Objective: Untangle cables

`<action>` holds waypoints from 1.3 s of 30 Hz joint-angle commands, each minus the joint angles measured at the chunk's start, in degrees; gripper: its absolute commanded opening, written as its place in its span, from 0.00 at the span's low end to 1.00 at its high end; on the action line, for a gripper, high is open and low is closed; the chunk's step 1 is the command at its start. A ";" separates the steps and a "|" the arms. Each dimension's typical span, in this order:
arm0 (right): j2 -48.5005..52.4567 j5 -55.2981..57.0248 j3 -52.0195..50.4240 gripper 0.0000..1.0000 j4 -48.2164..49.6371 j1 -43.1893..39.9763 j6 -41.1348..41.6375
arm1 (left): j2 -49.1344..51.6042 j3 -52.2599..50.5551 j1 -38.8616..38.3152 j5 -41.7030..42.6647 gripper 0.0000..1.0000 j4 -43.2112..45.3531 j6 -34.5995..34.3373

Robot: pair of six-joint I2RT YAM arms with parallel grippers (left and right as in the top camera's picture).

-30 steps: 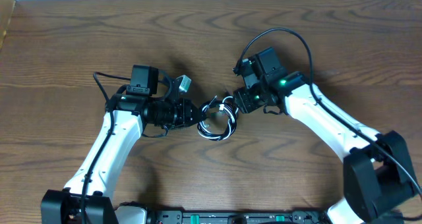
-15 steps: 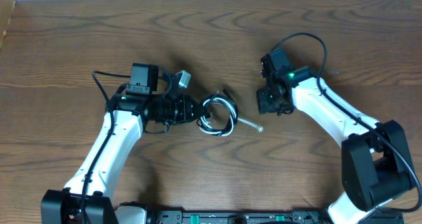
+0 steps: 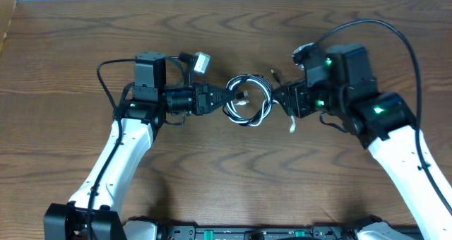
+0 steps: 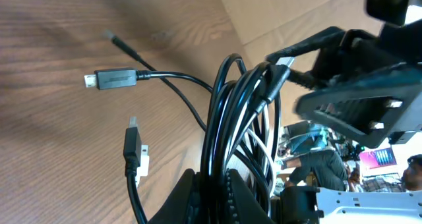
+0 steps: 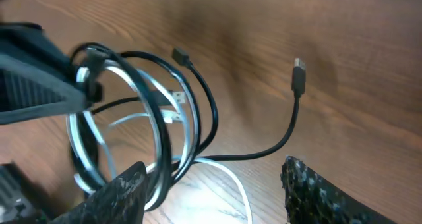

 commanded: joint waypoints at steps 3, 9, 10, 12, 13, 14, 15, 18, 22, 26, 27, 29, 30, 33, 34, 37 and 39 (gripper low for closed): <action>-0.55 -4.42 0.59 0.62 0.72 -0.37 -1.09 | -4.04 1.01 0.13 -4.59 0.10 0.04 1.77; 0.52 -4.98 0.57 0.60 3.37 -0.22 -0.90 | -9.29 1.01 -2.43 -17.46 0.08 -3.98 1.53; 1.31 -4.98 0.55 0.59 3.91 -0.22 -0.90 | -10.14 1.01 -3.50 -20.15 0.08 -4.85 1.27; 2.64 -5.01 0.55 0.58 4.50 -0.20 -0.90 | -11.74 1.01 -5.77 -25.62 0.08 -6.75 -0.28; 3.74 -5.01 0.55 0.57 4.81 -0.11 -0.92 | -12.28 1.01 -6.73 -27.76 0.08 -7.50 -1.25; 5.14 -5.01 0.55 0.56 5.31 0.24 -0.92 | -12.63 1.01 -7.56 -29.00 0.08 -8.13 -1.97; 5.90 -4.98 0.55 0.56 5.66 0.57 -0.92 | -12.81 1.01 -7.98 -29.11 0.08 -8.48 -2.14; 10.05 -4.61 0.55 0.52 7.58 2.58 -0.92 | -12.72 1.01 -8.22 -30.40 0.08 -9.46 -3.85; 13.68 0.48 0.55 0.46 7.69 4.13 1.46 | -12.72 1.01 -8.22 -30.97 0.08 -10.32 -4.50; 17.49 10.34 0.55 0.31 6.78 5.49 11.45 | -12.72 1.01 -8.22 -30.97 0.08 -10.88 -4.72; 18.10 13.57 0.55 0.30 5.99 5.53 14.27 | -12.72 1.01 -8.22 -30.97 0.08 -10.88 -4.72; 19.69 22.58 0.55 0.29 3.26 5.53 20.26 | -12.72 1.01 -8.22 -30.97 0.08 -10.88 -4.72; 20.72 25.49 0.55 0.29 2.05 5.53 21.51 | -12.72 1.01 -8.22 -30.97 0.08 -10.88 -4.72; 22.97 30.23 0.55 0.29 -0.72 5.40 22.99 | -12.72 1.01 -8.20 -30.99 0.08 -10.84 -4.72; 24.09 32.65 0.55 0.29 -2.47 5.01 24.20 | -12.72 1.01 -8.04 -30.99 0.08 -10.80 -4.72; 25.73 36.17 0.52 0.29 -6.19 2.82 26.16 | -12.72 1.01 -7.15 -30.99 0.08 -10.97 -4.72; 25.90 36.68 0.52 0.28 -7.82 0.26 26.14 | -12.72 1.01 -6.32 -30.99 0.08 -11.37 -4.72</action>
